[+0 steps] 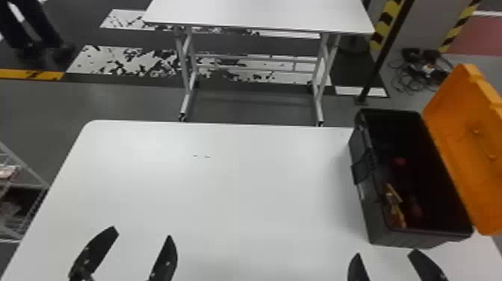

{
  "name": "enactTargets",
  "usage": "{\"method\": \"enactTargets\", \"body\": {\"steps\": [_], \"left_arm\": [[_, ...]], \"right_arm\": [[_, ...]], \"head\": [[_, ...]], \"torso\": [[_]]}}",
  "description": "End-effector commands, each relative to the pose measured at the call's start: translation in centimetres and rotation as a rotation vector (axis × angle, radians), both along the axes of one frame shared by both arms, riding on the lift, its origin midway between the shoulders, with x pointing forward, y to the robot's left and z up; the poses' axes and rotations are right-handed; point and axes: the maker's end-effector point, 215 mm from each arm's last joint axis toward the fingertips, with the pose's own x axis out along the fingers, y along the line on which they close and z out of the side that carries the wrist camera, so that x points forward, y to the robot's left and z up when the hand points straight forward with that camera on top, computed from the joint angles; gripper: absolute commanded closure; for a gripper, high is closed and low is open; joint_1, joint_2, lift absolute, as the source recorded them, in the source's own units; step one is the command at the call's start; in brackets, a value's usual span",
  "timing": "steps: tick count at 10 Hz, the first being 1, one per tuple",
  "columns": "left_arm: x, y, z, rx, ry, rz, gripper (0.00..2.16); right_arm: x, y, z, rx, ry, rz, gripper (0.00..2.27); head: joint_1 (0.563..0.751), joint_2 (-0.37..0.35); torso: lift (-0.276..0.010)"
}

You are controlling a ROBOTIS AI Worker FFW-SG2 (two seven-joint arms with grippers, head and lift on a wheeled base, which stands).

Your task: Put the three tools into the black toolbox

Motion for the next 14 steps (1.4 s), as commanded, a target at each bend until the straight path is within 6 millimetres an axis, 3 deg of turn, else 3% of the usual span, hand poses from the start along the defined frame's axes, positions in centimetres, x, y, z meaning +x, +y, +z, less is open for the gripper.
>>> {"method": "enactTargets", "body": {"steps": [1, 14], "left_arm": [[-0.1, 0.0, 0.0, 0.001, -0.003, -0.002, 0.04], [-0.2, -0.9, 1.2, 0.000, -0.031, -0.010, 0.04]], "right_arm": [[0.0, 0.0, 0.0, 0.007, -0.003, -0.005, 0.08], [-0.6, -0.1, 2.1, 0.003, -0.066, -0.005, 0.08]], "head": [[0.695, -0.023], [0.695, -0.049]], "torso": [[-0.051], [-0.051]]}}
